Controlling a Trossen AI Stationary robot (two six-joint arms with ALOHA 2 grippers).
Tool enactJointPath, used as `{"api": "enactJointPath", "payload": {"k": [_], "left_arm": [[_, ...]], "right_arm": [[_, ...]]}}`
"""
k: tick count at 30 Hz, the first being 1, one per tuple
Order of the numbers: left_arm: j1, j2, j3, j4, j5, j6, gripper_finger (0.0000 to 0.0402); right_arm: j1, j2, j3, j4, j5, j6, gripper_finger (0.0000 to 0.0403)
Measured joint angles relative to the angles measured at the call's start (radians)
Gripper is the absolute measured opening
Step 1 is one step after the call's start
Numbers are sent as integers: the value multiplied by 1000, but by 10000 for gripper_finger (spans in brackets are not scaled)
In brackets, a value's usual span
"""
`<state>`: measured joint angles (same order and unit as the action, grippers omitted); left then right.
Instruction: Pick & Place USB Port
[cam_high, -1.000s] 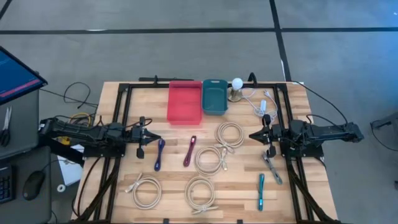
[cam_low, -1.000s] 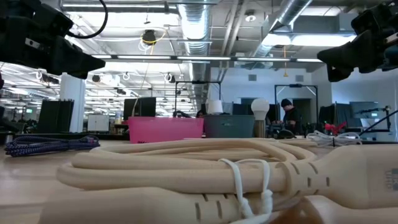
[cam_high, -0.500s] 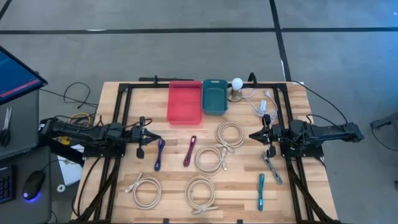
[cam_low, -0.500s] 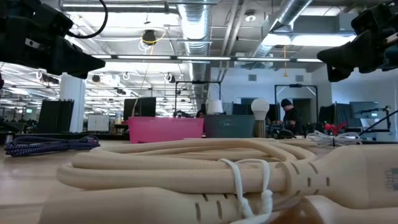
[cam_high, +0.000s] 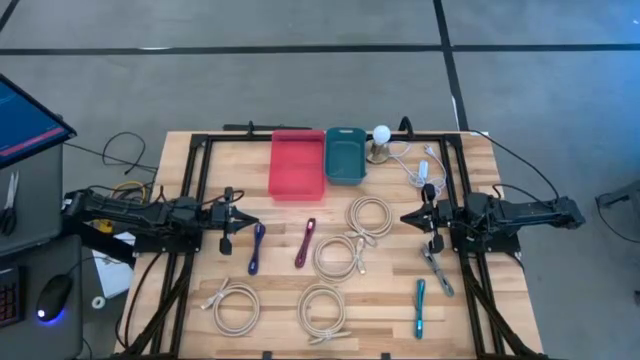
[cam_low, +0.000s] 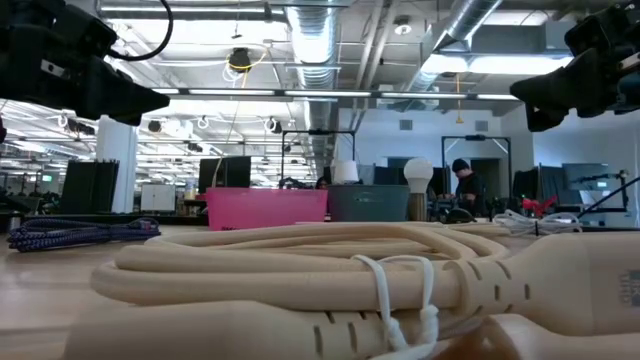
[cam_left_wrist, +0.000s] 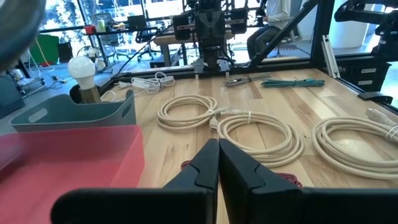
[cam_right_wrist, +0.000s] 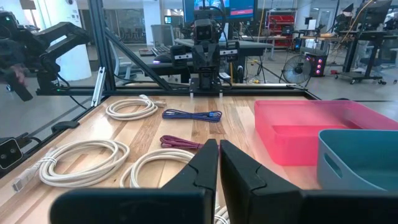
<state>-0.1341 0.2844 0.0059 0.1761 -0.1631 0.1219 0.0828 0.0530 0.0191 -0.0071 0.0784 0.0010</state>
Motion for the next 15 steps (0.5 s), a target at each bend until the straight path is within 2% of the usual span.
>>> {"api": "enactJointPath", "payload": {"k": [9, 15], "left_arm": [[0, 0, 0, 7, 0, -3, 12], [0, 0, 0, 23, 0, -117, 12]], "right_arm": [[0, 0, 0, 0, 0, 0, 11], [0, 0, 0, 1, 0, 0, 11]]}}
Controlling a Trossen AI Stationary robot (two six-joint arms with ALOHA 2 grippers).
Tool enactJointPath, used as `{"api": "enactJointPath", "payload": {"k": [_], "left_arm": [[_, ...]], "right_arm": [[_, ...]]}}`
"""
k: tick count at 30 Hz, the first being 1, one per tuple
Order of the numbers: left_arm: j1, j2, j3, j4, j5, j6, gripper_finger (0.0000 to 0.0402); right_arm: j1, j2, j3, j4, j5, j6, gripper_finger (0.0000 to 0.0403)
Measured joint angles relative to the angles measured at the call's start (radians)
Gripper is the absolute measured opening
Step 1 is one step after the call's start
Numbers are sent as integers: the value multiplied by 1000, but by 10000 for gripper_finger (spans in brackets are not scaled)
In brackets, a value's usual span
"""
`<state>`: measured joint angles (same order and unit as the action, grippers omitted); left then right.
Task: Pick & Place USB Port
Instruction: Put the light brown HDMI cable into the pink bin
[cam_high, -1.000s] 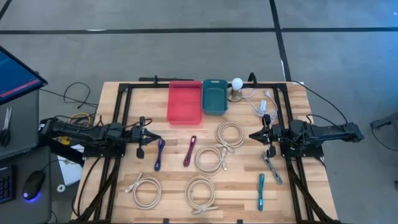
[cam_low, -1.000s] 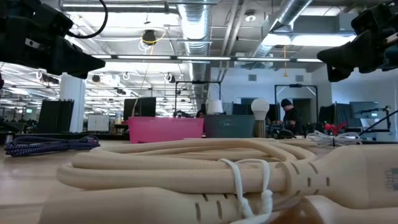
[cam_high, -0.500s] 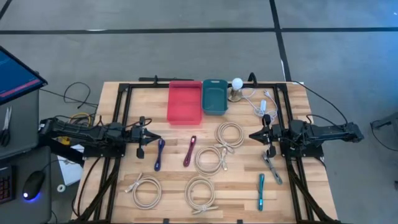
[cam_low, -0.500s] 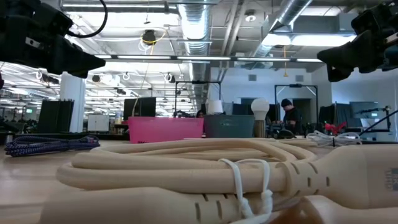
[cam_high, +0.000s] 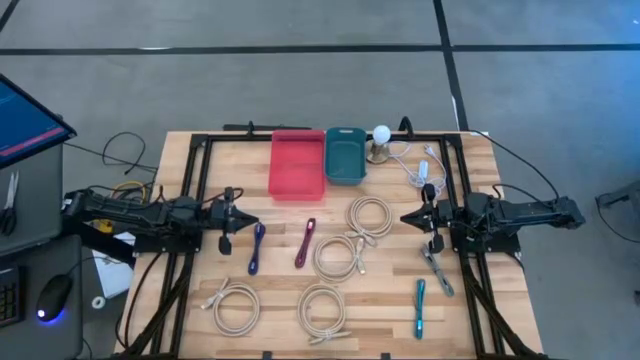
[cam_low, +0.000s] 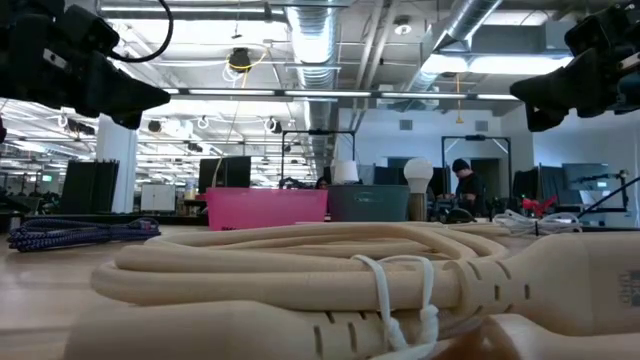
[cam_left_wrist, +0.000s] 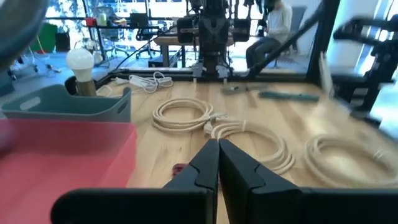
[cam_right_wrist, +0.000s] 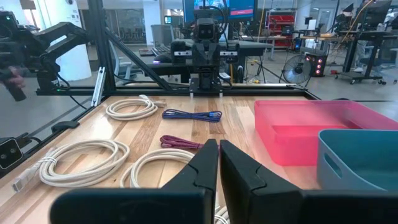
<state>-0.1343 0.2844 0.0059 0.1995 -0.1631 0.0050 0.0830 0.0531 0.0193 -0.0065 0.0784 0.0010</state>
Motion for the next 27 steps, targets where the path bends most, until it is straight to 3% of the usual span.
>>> {"api": "enactJointPath", "payload": {"k": [4, 9, 19, 27], "left_arm": [[0, 0, 0, 49, 0, -143, 12], [0, 0, 0, 87, 0, -152, 12], [0, 0, 0, 120, 0, -190, 12], [0, 0, 0, 281, 0, -271, 12]], "right_arm": [[0, 0, -2, 10, 0, 53, 11], [0, 0, -2, 11, 1, 129, 11], [-1, 0, -2, 23, 9, 131, 11], [-1, 0, -2, 183, 55, 131, 11]]}}
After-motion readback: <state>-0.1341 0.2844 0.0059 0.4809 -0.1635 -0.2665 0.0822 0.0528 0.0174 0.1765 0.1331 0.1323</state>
